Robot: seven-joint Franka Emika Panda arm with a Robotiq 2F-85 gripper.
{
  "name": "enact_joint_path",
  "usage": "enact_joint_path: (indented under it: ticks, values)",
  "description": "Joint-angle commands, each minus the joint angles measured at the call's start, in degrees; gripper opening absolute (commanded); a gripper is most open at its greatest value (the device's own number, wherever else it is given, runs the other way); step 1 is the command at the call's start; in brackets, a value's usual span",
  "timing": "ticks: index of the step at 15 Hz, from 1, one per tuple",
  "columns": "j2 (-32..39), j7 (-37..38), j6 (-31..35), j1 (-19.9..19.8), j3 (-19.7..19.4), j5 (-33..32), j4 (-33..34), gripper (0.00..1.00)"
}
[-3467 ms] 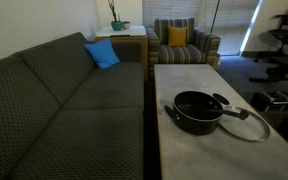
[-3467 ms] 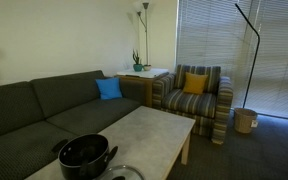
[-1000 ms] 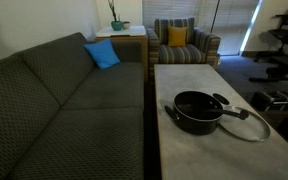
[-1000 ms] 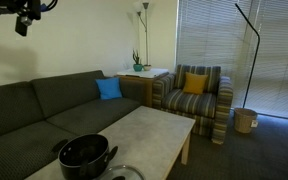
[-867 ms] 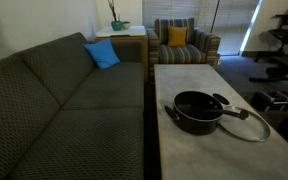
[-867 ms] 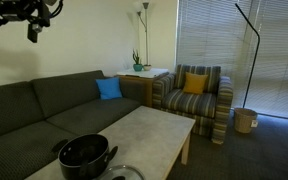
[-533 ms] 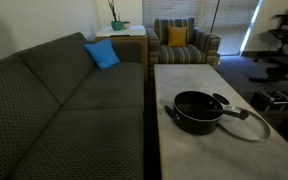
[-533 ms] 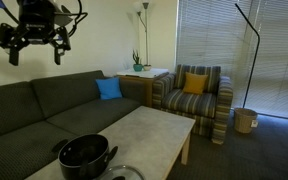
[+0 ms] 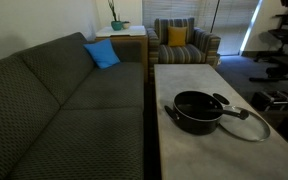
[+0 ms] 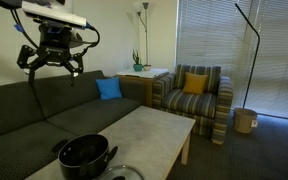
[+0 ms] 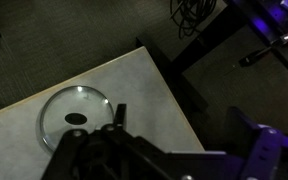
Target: Remove the black spoon from the pot and put it on the table
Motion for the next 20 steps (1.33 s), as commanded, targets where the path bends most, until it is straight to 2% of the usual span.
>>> enact_joint_path:
  ticks: [1,8,10,15,17,18,20]
  values:
    - [-0.56,0.59,1.72,-0.14,0.60,-0.79,-0.78,1.00]
    - [2.95,0.34,22.01,-1.39,0.95,0.73,-1.30,1.00]
    - [5.33,-0.13,25.39,-1.19,0.85,0.41,-0.56,1.00]
    - [12.72,-0.85,22.24,0.66,-0.07,-2.17,4.46,1.00]
    - [15.41,-5.21,17.46,0.06,0.70,-1.82,7.56,1.00]
    - [12.61,-1.58,21.62,0.39,0.35,-1.54,3.25,1.00]
    - [14.65,-3.37,19.73,0.42,0.31,-1.51,5.46,1.00]
